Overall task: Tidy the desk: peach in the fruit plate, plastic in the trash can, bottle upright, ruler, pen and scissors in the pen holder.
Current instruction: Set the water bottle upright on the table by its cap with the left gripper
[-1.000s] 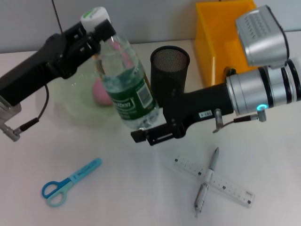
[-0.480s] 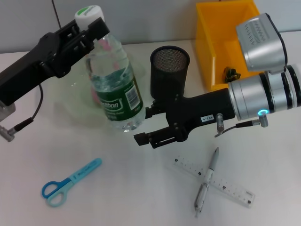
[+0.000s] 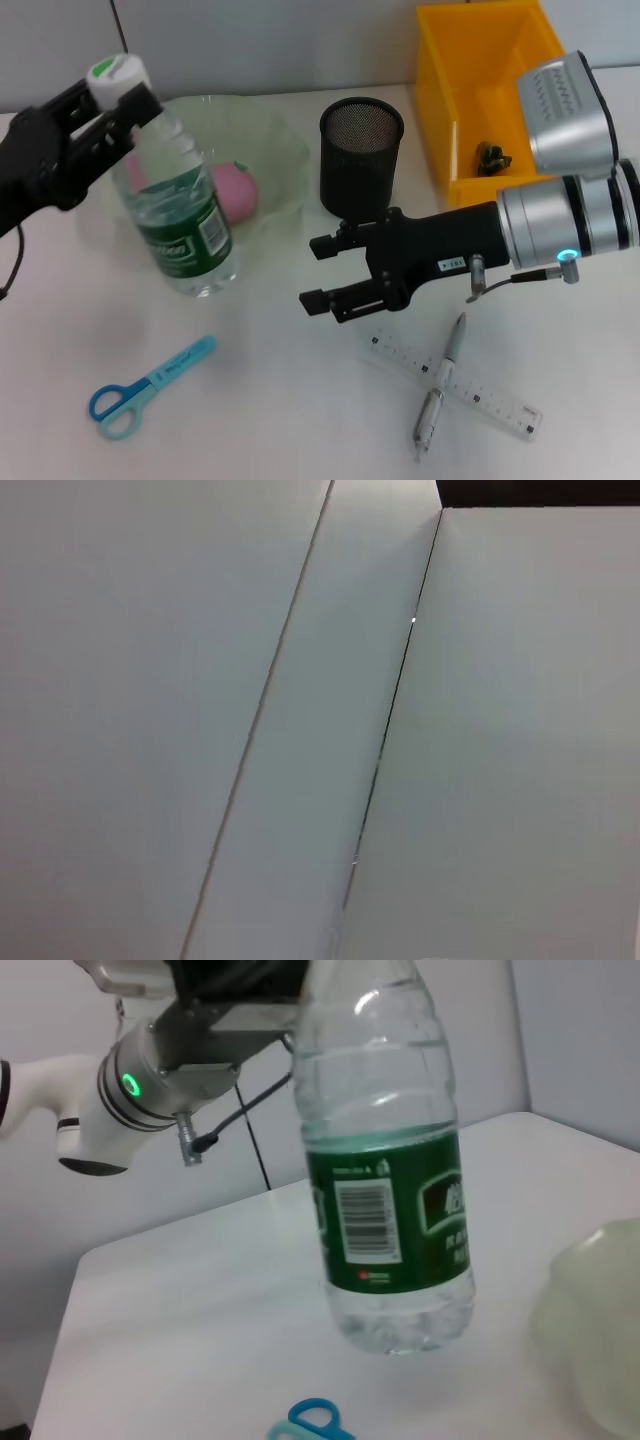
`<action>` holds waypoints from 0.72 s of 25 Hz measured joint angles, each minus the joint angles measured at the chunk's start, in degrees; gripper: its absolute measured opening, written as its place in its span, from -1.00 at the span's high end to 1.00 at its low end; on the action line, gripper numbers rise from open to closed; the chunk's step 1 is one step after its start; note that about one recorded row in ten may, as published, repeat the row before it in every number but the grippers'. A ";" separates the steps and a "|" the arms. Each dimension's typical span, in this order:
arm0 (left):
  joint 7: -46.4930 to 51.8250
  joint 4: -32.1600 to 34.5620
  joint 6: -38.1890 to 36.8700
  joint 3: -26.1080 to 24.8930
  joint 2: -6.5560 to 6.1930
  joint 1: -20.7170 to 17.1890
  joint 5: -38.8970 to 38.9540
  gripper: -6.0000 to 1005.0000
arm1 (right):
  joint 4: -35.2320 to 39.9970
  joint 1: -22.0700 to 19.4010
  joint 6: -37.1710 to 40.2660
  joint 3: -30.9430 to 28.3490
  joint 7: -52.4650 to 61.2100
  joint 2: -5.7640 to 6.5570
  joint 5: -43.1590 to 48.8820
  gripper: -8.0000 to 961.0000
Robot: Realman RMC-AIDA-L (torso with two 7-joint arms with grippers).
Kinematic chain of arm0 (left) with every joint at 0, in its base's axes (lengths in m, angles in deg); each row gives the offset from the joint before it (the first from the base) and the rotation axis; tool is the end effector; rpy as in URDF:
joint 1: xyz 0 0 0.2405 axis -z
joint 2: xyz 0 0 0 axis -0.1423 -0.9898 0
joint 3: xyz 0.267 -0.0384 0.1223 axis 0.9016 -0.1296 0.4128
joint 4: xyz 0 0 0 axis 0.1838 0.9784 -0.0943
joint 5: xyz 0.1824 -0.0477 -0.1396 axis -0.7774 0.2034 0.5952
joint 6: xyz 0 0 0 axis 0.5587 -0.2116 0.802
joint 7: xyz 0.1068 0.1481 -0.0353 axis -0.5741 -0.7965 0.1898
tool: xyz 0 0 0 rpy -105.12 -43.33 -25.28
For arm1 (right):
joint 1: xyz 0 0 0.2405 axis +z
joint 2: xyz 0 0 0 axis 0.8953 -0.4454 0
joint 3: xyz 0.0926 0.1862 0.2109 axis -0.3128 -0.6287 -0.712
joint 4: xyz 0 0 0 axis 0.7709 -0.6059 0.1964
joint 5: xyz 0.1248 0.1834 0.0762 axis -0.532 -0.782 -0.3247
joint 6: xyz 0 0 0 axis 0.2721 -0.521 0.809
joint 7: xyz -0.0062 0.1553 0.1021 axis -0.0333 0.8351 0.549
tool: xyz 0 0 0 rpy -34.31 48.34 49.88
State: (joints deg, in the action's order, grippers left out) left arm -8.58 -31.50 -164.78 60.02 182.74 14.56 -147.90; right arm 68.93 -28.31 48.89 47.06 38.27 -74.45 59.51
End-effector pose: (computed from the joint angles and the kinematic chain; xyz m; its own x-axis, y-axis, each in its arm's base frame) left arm -0.2559 0.3586 0.0000 0.3961 0.1002 0.9127 0.4702 -0.8760 -0.1079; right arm 0.2182 0.3933 -0.0996 0.8863 -0.2758 -0.3721 -0.3000 -0.9539 -0.0075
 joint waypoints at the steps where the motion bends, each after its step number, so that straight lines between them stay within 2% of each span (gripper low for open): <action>1: 0.00 0.00 0.00 0.00 0.00 0.00 0.00 0.11 | 0.00 0.00 0.00 0.00 0.00 0.00 0.00 -0.58; 6: -5.81 -0.39 1.35 -0.40 -0.06 -2.42 -1.07 0.11 | -0.08 -0.75 -0.10 0.07 -3.12 -0.17 -0.08 -0.58; 10: -10.70 -0.87 4.20 -1.07 0.55 -3.96 -1.02 0.11 | -0.13 -1.60 -0.47 0.04 -4.90 -0.25 -0.50 -0.58; 18: -16.41 -5.40 6.90 -5.41 1.21 -4.22 -0.82 0.11 | -0.14 -1.99 -0.91 -0.07 -5.12 -0.28 -0.58 -0.58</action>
State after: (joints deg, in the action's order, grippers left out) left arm -24.98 -36.89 -157.89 54.61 183.95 10.34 -148.72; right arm 68.79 -30.30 47.98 46.99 33.15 -74.73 58.93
